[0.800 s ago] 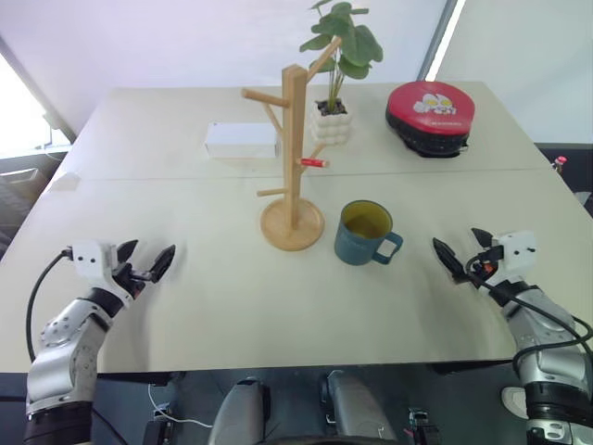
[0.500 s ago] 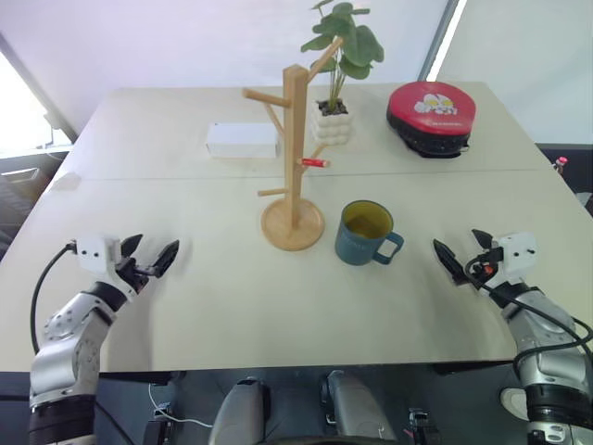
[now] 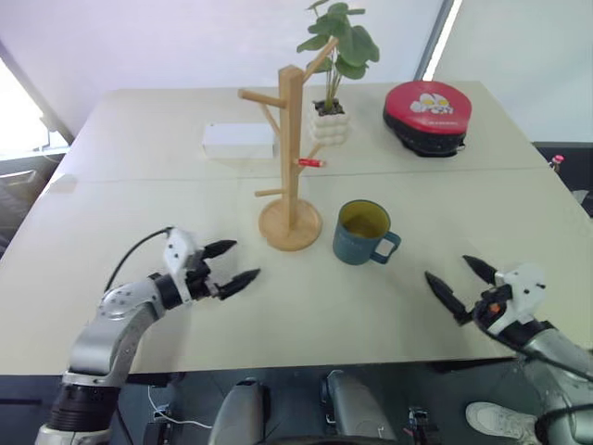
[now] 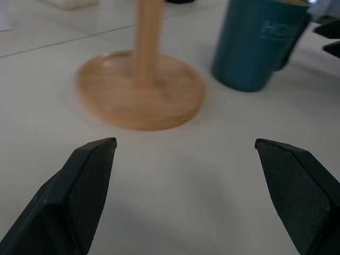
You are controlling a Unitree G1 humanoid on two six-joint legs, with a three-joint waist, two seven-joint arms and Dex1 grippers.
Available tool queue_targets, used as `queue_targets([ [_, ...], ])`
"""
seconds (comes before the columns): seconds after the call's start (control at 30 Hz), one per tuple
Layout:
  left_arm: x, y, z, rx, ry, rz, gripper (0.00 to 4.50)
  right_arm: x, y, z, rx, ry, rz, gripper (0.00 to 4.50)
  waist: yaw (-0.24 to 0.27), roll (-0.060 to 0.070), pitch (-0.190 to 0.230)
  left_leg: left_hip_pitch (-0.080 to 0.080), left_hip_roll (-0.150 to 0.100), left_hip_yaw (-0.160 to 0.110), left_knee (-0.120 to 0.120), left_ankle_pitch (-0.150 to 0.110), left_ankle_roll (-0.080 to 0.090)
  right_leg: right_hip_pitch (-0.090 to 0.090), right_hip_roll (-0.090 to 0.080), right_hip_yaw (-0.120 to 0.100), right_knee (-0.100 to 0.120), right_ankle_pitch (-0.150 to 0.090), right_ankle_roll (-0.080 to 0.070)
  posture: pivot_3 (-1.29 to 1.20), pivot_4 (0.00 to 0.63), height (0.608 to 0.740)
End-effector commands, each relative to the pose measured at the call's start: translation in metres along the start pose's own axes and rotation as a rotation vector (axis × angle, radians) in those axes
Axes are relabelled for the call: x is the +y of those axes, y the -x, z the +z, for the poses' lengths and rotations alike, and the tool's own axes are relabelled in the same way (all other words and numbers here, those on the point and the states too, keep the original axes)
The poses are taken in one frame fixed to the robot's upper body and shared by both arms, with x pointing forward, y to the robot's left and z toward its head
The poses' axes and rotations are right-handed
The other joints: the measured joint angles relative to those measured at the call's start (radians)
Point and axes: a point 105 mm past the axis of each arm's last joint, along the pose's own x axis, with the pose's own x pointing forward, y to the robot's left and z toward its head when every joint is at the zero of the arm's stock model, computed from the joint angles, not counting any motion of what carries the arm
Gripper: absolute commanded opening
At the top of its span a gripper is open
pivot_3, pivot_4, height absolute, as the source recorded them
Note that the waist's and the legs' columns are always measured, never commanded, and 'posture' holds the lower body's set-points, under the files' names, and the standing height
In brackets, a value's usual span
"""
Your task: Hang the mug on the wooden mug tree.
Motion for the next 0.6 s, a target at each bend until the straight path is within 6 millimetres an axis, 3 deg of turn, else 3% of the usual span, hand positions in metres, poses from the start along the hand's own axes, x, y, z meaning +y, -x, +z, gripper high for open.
queue_targets([
  [0.03, -0.022, -0.016, 0.017, -0.041, -0.047, -0.131, 4.50, 0.023, -0.011, 0.011, -0.051, 0.021, 0.016, 4.48, -0.001, 0.000, 0.000, 0.000, 0.000, 0.000, 0.000, 0.000, 0.000, 0.000, 0.000, 0.000, 0.000, 0.000, 0.000, 0.00, 0.150, 0.740],
  [0.27, -0.045, -0.041, 0.033, -0.093, -0.096, -0.243, 4.50, 0.030, -0.041, 0.013, -0.148, 0.031, -0.168, 4.48, 0.001, 0.000, 0.000, 0.000, 0.000, 0.000, 0.000, 0.000, 0.000, 0.000, 0.001, 0.000, 0.000, 0.000, 0.000, 0.00, 0.150, 0.740],
  [0.47, -0.051, -0.044, 0.039, -0.112, -0.103, -0.252, 4.50, 0.037, -0.052, 0.005, -0.145, 0.035, -0.197, 4.48, 0.001, 0.000, 0.000, -0.001, -0.001, 0.000, 0.000, 0.000, 0.000, -0.001, 0.000, 0.000, 0.000, 0.000, 0.000, 0.00, 0.150, 0.740],
  [0.6, -0.056, -0.045, 0.041, -0.124, -0.103, -0.256, 4.50, 0.028, -0.057, 0.003, -0.149, 0.026, -0.249, 4.48, 0.001, 0.000, 0.000, 0.000, -0.001, 0.000, 0.000, 0.000, 0.000, 0.000, 0.001, 0.000, 0.000, 0.000, 0.000, 0.00, 0.150, 0.740],
])
